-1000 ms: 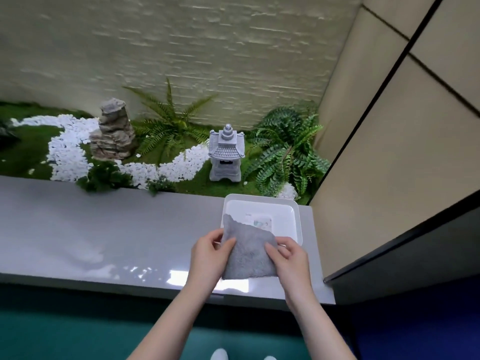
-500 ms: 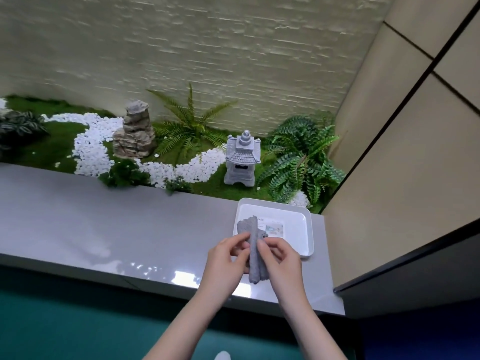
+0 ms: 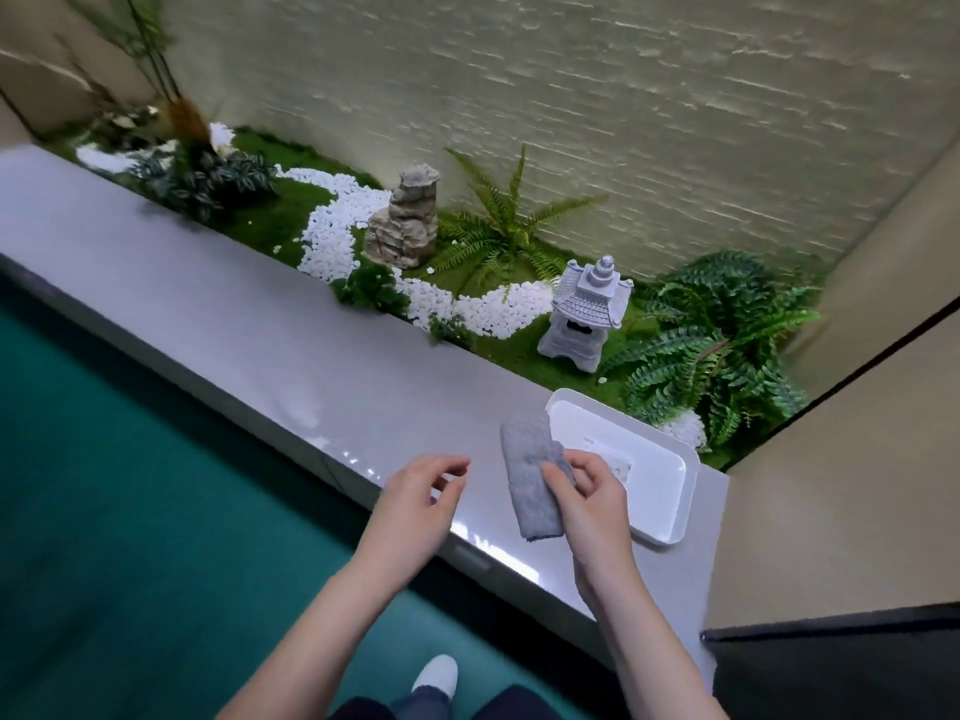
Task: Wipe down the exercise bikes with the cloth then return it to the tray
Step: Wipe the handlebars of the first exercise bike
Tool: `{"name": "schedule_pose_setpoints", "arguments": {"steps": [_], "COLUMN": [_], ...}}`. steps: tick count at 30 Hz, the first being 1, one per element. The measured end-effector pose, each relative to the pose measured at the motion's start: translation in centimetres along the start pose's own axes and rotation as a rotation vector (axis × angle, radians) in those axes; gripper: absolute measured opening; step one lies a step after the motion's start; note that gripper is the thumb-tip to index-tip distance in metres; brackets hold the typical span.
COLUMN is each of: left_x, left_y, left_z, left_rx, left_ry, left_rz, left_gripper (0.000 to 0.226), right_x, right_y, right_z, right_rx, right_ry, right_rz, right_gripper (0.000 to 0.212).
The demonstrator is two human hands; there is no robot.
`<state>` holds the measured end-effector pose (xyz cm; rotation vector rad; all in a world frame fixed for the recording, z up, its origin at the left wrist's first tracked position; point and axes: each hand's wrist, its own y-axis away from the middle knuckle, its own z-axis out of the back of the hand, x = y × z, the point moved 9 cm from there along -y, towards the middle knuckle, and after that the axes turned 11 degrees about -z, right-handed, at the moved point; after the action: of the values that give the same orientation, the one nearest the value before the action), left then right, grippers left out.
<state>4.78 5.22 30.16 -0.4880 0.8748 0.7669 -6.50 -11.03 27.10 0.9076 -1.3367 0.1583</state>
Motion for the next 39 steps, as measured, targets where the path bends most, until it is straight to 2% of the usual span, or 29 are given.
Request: {"name": "schedule_pose_setpoints", "arguments": {"steps": [2, 6, 10, 12, 19, 23, 32, 39], "left_x": [0.2, 0.5, 0.7, 1.0, 0.1, -0.5, -0.6, -1.1], "left_y": [1.6, 6.5, 13.0, 17.2, 32.7, 38.8, 48.5, 60.2], "left_z": [0.5, 1.1, 1.2, 1.2, 1.1, 0.6, -1.0, -1.7], "left_rx": [0.027, 0.003, -0.045, -0.061, -0.200, -0.284, -0.538, -0.545], "left_ry": [-0.193, -0.440, -0.685, -0.728, -0.720, -0.691, -0.382, -0.328], "left_rz": [-0.010, 0.089, 0.263, 0.384, 0.747, 0.869, 0.924, 0.997], "left_gripper": [0.025, 0.034, 0.039, 0.040, 0.038, 0.040, 0.046, 0.046], "right_x": [0.6, 0.6, -0.2, -0.8, -4.4, -6.7, -11.5, -17.1], "right_y": [0.1, 1.0, 2.7, 4.0, 11.5, 15.9, 24.2, 33.9], "right_z": [0.0, 0.5, 0.2, -0.8, -5.3, -6.7, -6.3, -5.0], "right_rx": [0.077, 0.227, 0.382, 0.467, 0.809, 0.954, 1.024, 1.038], "right_ry": [0.030, 0.086, 0.163, 0.181, 0.287, 0.390, 0.538, 0.633], "right_rz": [0.012, 0.002, -0.016, -0.039, -0.104, -0.083, -0.067, -0.011], "right_gripper": [0.010, 0.021, 0.023, 0.023, 0.021, 0.023, 0.023, 0.024]}}
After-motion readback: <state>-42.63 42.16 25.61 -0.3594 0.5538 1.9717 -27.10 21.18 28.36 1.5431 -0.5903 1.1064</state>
